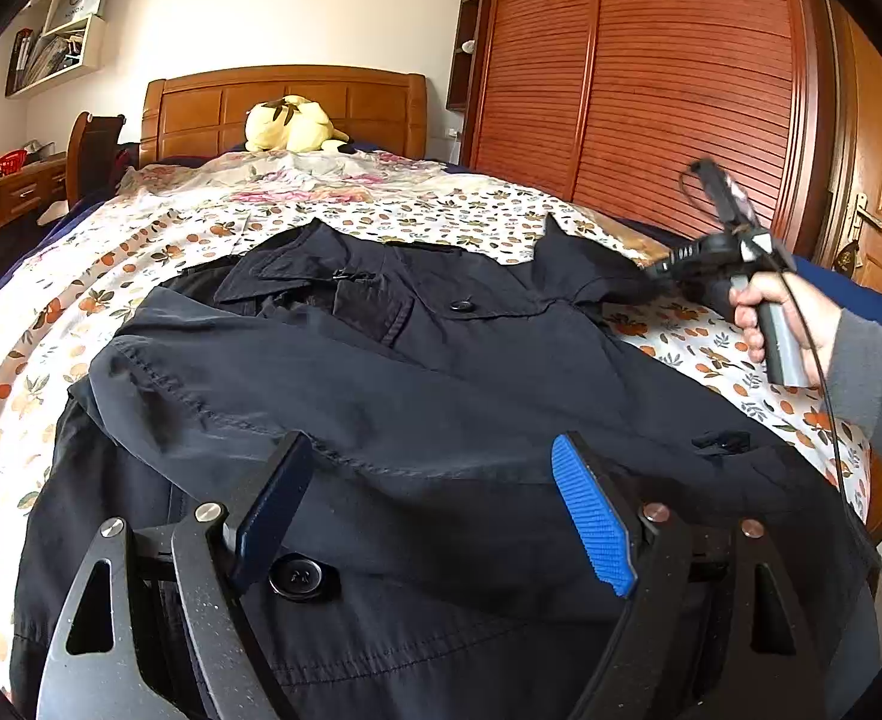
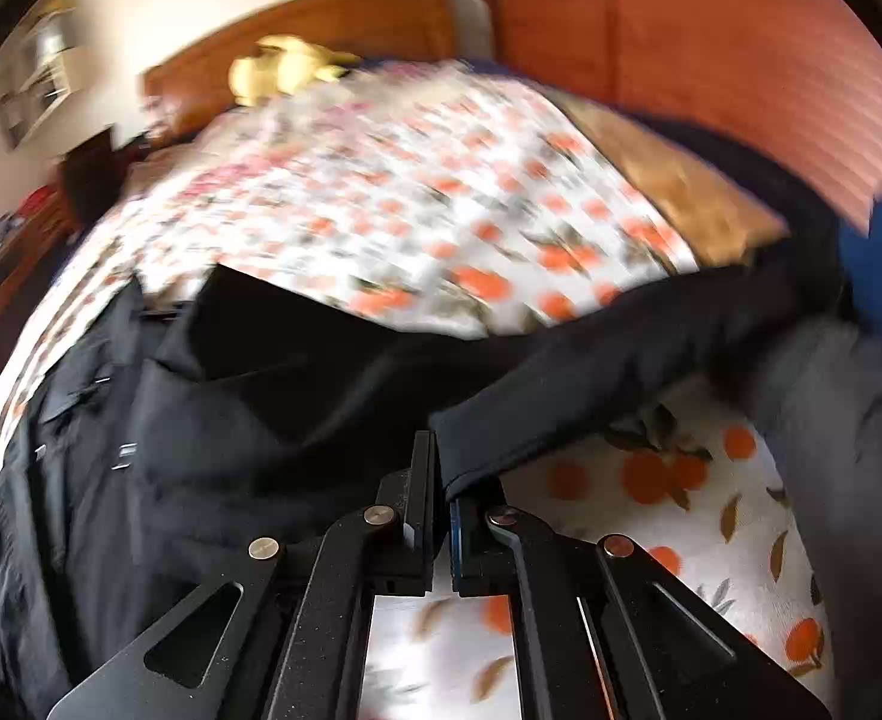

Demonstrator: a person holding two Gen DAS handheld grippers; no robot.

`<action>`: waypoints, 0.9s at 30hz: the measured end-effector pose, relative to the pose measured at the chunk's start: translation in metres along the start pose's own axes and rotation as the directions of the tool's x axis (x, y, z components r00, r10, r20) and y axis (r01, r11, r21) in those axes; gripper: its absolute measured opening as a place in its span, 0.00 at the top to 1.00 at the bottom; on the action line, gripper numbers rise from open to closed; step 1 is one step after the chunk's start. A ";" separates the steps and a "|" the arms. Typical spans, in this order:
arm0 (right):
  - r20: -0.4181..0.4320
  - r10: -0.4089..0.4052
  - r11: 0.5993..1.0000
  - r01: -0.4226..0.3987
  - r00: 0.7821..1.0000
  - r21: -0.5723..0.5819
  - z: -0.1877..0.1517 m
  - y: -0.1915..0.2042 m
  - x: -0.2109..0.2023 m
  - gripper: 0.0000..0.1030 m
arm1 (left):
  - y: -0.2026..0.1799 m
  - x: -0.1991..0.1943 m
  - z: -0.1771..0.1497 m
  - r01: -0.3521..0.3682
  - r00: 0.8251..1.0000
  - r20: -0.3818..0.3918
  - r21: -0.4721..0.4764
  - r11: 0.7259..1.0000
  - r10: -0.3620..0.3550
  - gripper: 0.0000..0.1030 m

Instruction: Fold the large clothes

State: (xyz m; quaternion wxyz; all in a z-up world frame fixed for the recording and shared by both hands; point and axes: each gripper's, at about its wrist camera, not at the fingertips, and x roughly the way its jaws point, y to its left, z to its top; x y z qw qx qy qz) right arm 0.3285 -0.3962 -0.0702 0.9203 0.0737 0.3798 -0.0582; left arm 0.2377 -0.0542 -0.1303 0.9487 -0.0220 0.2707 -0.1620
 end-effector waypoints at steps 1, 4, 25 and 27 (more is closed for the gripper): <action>0.015 0.024 0.999 -0.023 1.000 -0.026 0.000 0.012 -0.011 0.97 | 0.000 -0.001 0.000 0.003 1.000 0.001 0.001 1.000 -0.003 0.20; 0.022 0.111 0.990 -0.109 0.994 -0.093 -0.005 0.048 -0.042 0.97 | 0.001 -0.009 0.000 0.009 1.000 0.010 0.000 1.000 -0.009 0.20; -0.004 0.084 0.930 -0.079 0.996 -0.359 -0.068 0.145 -0.131 0.77 | 0.024 -0.038 0.000 -0.017 0.999 0.029 -0.039 0.999 0.019 0.20; -0.003 0.057 0.918 -0.053 0.998 -0.392 -0.069 0.146 -0.131 0.69 | 0.022 -0.037 0.000 -0.019 1.000 0.025 -0.028 0.999 0.019 0.20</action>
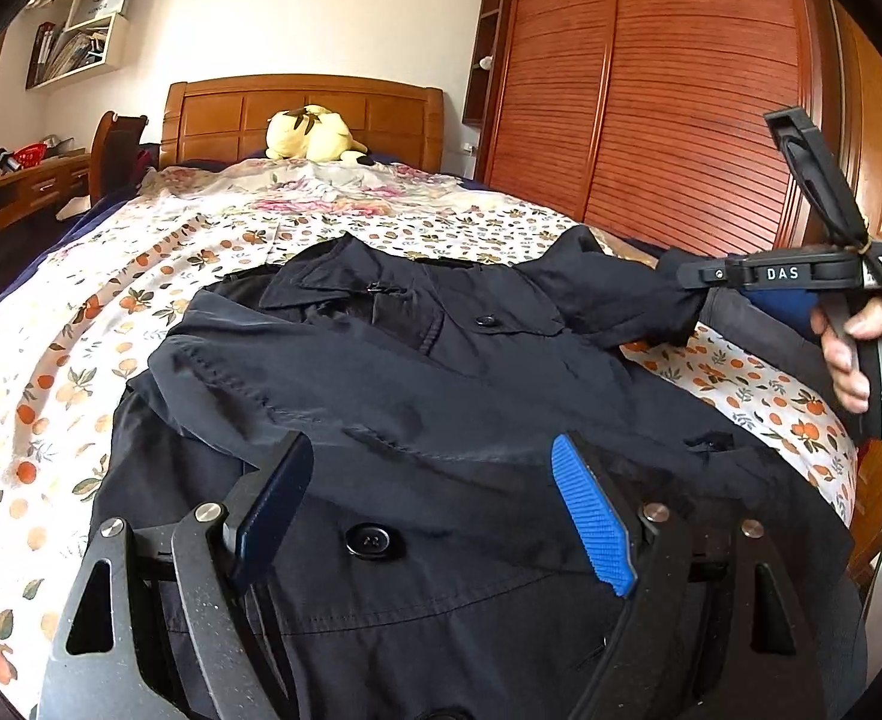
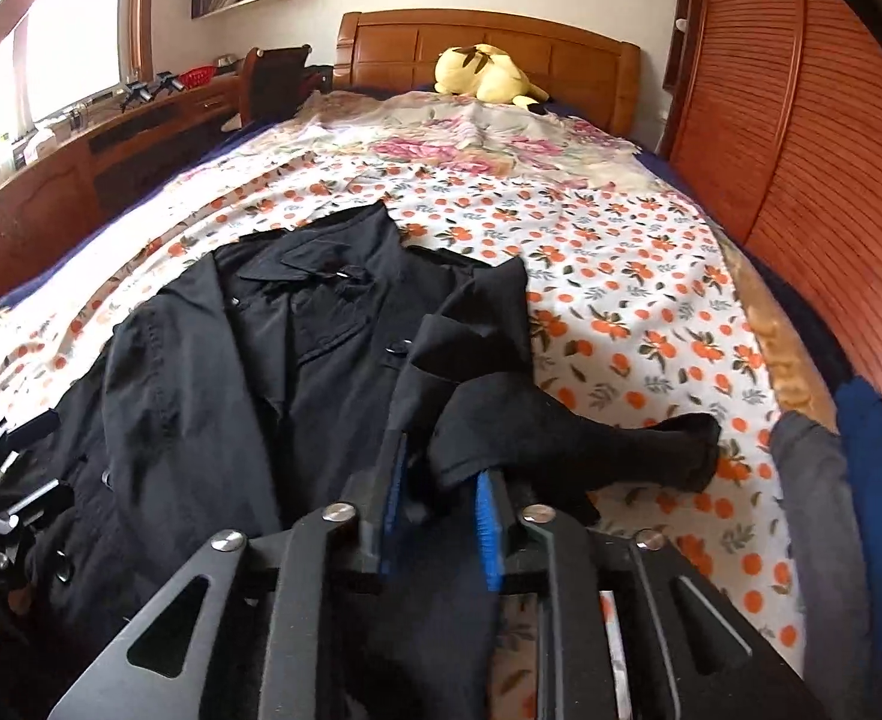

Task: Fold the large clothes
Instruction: 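Lay the sleeve across the coat front and open the right gripper, then grasp the coat side edge by its button with the right gripper and lift it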

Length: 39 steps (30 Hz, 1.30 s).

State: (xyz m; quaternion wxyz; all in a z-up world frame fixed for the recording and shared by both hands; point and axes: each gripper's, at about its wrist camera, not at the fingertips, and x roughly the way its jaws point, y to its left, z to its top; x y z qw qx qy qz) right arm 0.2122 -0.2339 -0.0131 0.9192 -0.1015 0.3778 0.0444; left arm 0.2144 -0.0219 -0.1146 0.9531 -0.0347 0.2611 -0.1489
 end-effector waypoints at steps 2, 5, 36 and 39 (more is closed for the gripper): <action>-0.010 0.005 1.000 -0.005 1.000 -0.018 0.001 0.006 0.006 0.63 | -0.002 0.001 0.000 -0.001 1.000 -0.002 0.012 1.000 0.001 0.20; 0.000 0.013 1.000 -0.013 1.000 -0.012 0.003 0.002 0.001 0.58 | -0.005 0.002 -0.001 -0.001 1.000 -0.006 0.024 1.000 0.001 0.20; -0.345 -0.138 0.926 0.245 0.929 0.289 -0.026 -0.128 0.156 0.47 | -0.011 0.016 -0.008 -0.003 0.999 -0.047 0.051 0.999 0.006 0.20; -0.381 -0.154 0.936 0.258 0.912 0.240 -0.029 -0.117 0.169 0.43 | -0.011 0.016 -0.008 -0.002 0.999 -0.047 0.051 0.999 0.005 0.20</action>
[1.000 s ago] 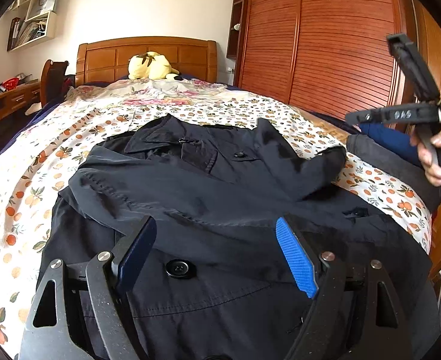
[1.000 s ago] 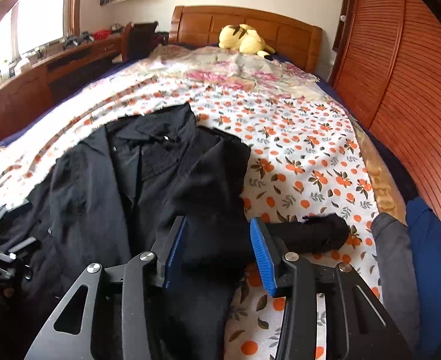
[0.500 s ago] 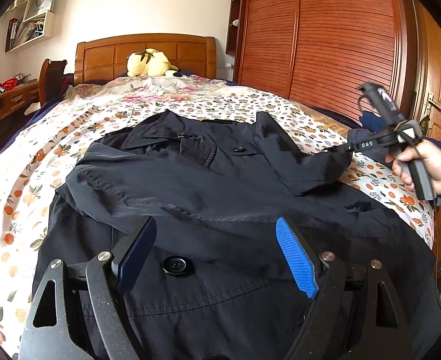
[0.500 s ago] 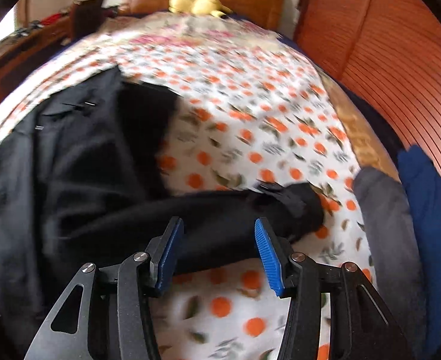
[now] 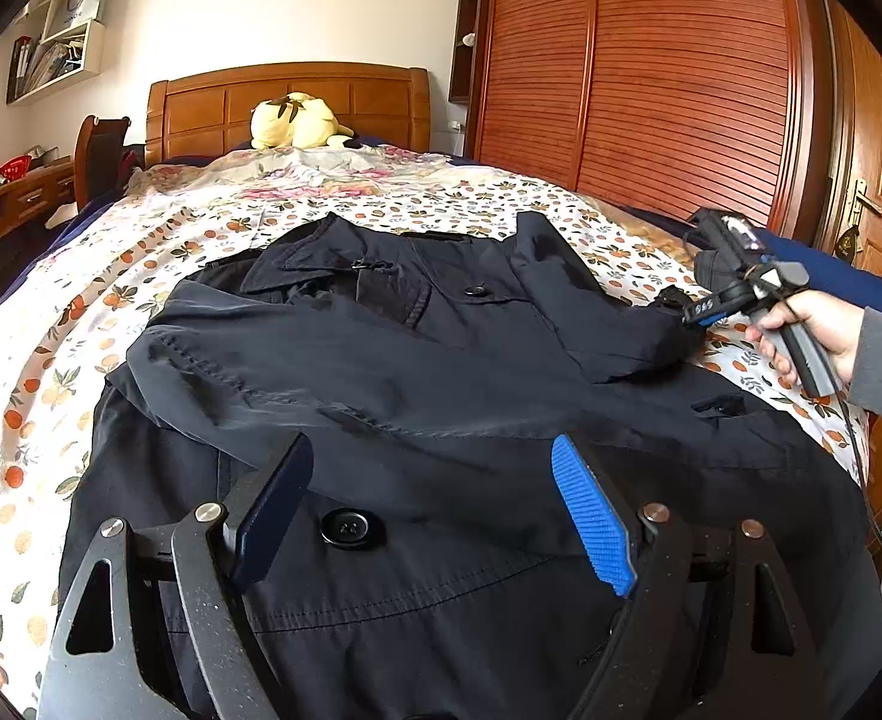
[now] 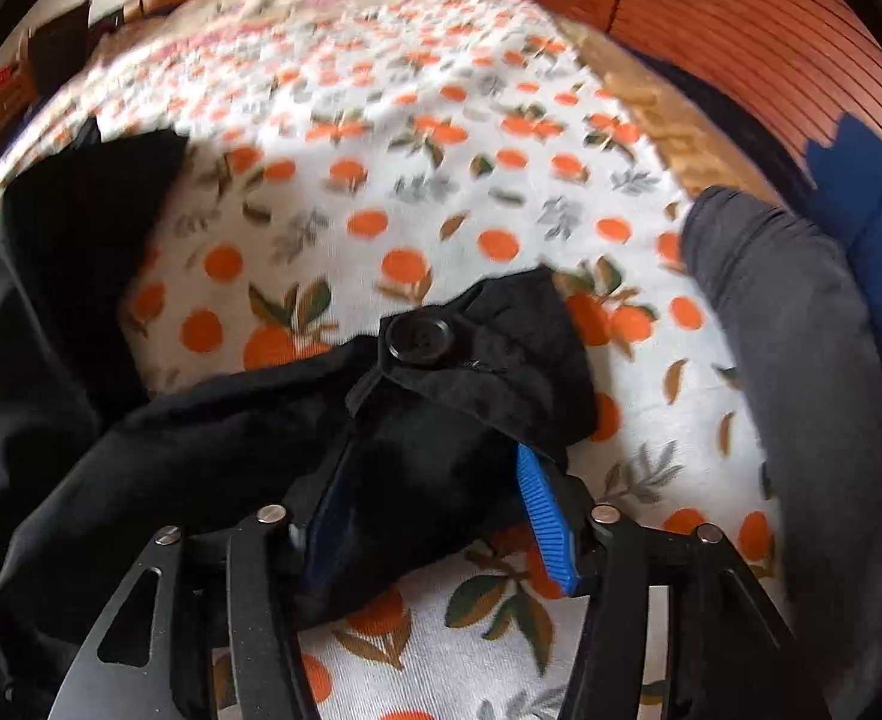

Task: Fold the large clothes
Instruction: 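Grasp the coat side edge by its button with the right gripper and lift it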

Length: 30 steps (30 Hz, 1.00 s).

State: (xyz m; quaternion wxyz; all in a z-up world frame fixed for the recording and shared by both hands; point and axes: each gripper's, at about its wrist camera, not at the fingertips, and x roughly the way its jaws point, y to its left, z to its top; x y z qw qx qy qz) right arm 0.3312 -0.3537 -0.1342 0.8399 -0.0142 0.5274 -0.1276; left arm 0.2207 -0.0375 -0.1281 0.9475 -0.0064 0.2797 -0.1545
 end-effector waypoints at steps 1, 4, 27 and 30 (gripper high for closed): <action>0.009 -0.015 1.000 0.015 1.000 -0.018 0.000 0.002 0.002 0.43 | 0.000 0.001 0.000 -0.001 1.000 0.000 0.000 1.000 0.001 0.20; 0.009 -0.021 0.998 0.021 1.000 -0.053 -0.003 0.011 0.005 0.43 | 0.000 0.001 0.000 0.003 1.000 -0.001 0.001 1.000 -0.003 0.20; 0.272 0.147 0.962 -0.074 0.951 -0.262 -0.011 0.069 -0.140 0.90 | -0.002 -0.027 0.002 0.021 0.999 0.045 0.003 1.000 -0.021 0.20; 0.356 0.211 0.954 -0.112 0.910 -0.278 -0.016 0.084 -0.175 0.90 | 0.001 -0.037 0.004 0.017 0.998 0.059 -0.002 1.000 -0.016 0.20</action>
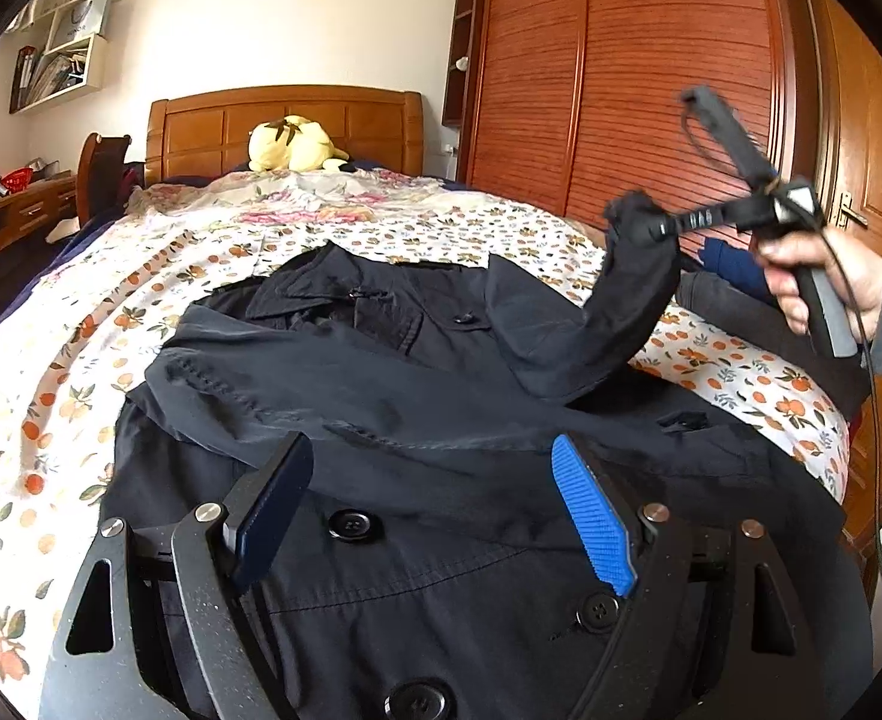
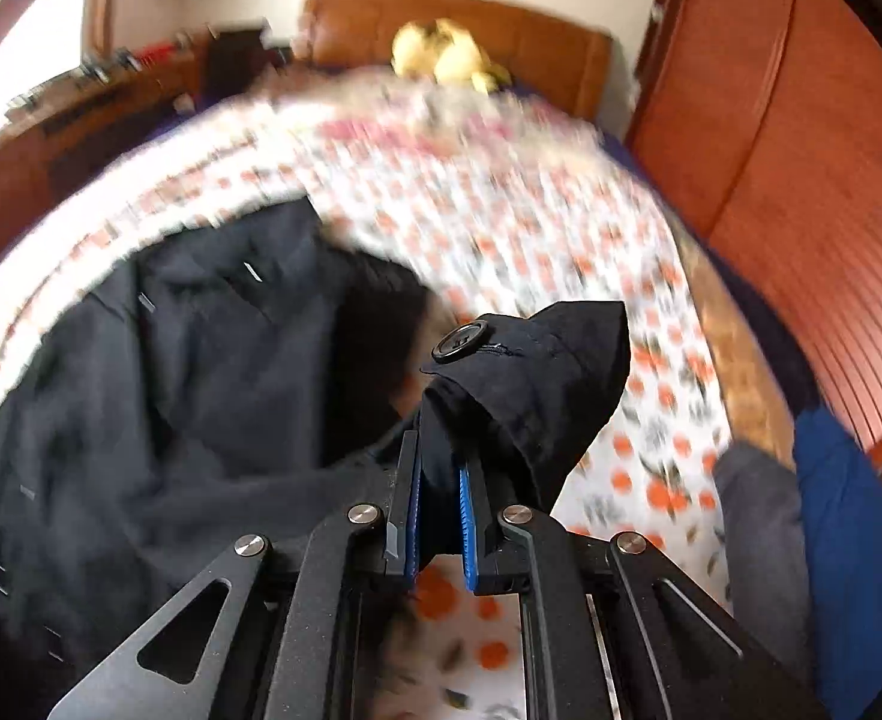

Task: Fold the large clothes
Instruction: 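Grasp the coat side edge by its button with the right gripper and lift it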

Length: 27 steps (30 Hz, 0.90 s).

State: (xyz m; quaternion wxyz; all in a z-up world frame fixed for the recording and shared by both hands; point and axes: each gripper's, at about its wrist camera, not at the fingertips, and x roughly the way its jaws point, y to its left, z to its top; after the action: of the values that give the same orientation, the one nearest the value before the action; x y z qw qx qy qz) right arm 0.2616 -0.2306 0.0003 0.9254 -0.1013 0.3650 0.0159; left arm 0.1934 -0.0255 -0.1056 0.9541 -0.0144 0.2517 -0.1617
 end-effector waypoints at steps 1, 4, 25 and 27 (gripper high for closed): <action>0.026 0.013 1.000 -0.013 1.000 -0.005 0.003 0.007 -0.009 0.90 | 0.002 -0.003 0.000 -0.004 1.000 0.003 -0.002 1.000 0.004 0.20; 0.088 0.072 0.997 -0.070 0.993 -0.030 0.011 0.032 -0.031 0.90 | 0.010 -0.012 0.002 -0.020 1.000 0.006 -0.030 0.999 0.020 0.20; 0.064 0.407 0.895 -0.385 0.911 -0.225 0.008 0.159 -0.052 0.85 | 0.078 -0.105 -0.025 -0.258 0.966 -0.020 -0.089 0.962 0.258 0.20; 0.050 0.407 0.894 -0.386 0.912 -0.229 0.010 0.158 -0.052 0.84 | 0.083 -0.112 -0.026 -0.274 0.962 -0.015 -0.094 0.957 0.274 0.20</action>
State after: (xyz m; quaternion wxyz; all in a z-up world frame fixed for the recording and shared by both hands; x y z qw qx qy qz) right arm 0.2139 -0.0713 0.0148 0.9028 -0.1226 0.3288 0.2484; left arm 0.1139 0.0903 -0.0842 0.9652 -0.0247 0.2597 -0.0159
